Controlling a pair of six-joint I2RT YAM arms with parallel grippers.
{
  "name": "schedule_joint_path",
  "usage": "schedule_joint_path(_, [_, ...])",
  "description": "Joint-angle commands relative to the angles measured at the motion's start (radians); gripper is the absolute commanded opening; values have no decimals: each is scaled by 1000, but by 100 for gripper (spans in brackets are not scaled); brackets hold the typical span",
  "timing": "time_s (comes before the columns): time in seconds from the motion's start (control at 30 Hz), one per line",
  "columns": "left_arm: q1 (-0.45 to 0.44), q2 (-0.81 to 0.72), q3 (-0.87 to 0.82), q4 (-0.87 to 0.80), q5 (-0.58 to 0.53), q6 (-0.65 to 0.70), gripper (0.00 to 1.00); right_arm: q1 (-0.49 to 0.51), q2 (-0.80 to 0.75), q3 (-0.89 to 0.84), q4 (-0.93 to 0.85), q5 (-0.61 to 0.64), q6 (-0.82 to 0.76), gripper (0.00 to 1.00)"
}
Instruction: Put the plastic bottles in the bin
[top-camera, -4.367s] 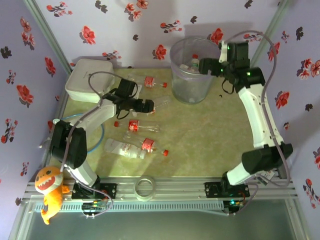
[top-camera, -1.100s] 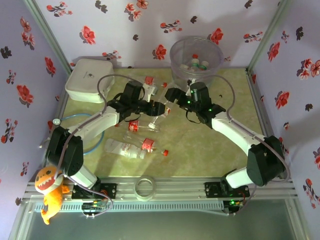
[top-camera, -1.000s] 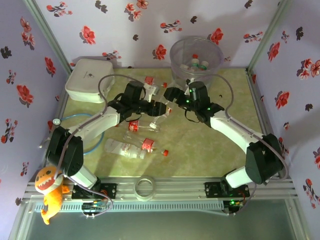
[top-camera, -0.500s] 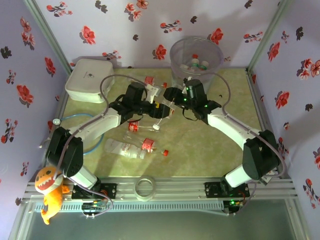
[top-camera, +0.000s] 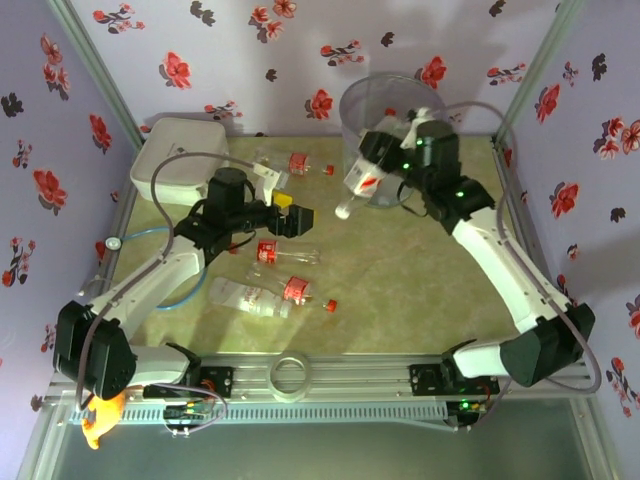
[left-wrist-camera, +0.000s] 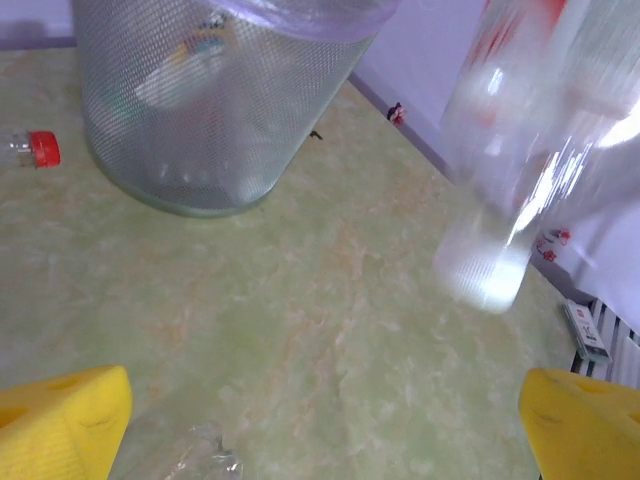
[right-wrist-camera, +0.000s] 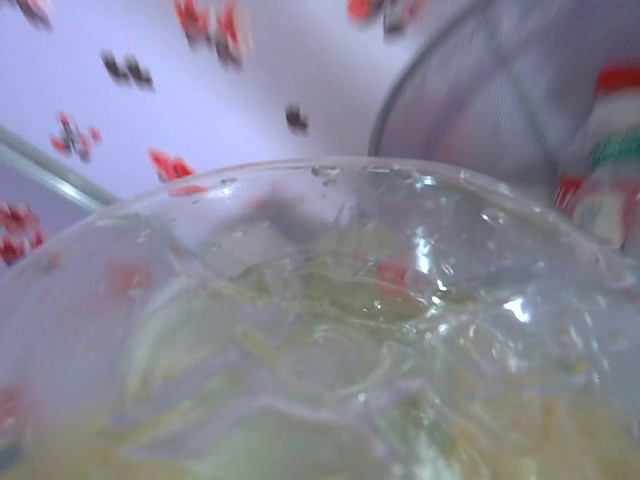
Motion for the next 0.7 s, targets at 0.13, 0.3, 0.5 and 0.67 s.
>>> schedule_joint_path(0.13, [2, 67, -42, 93, 27, -81, 100, -134, 54, 88, 244, 127, 86, 62])
schedule_joint_path(0.3, [0, 67, -46, 119, 36, -109, 100, -195, 165, 130, 401, 202, 184, 61])
schedule_joint_path(0.5, [0, 39, -66, 119, 35, -112, 99, -226, 337, 269, 408, 249, 195, 61])
schedule_joint_path(0.67, [2, 29, -79, 115, 29, -112, 100, -231, 492, 442, 286, 200, 161, 62])
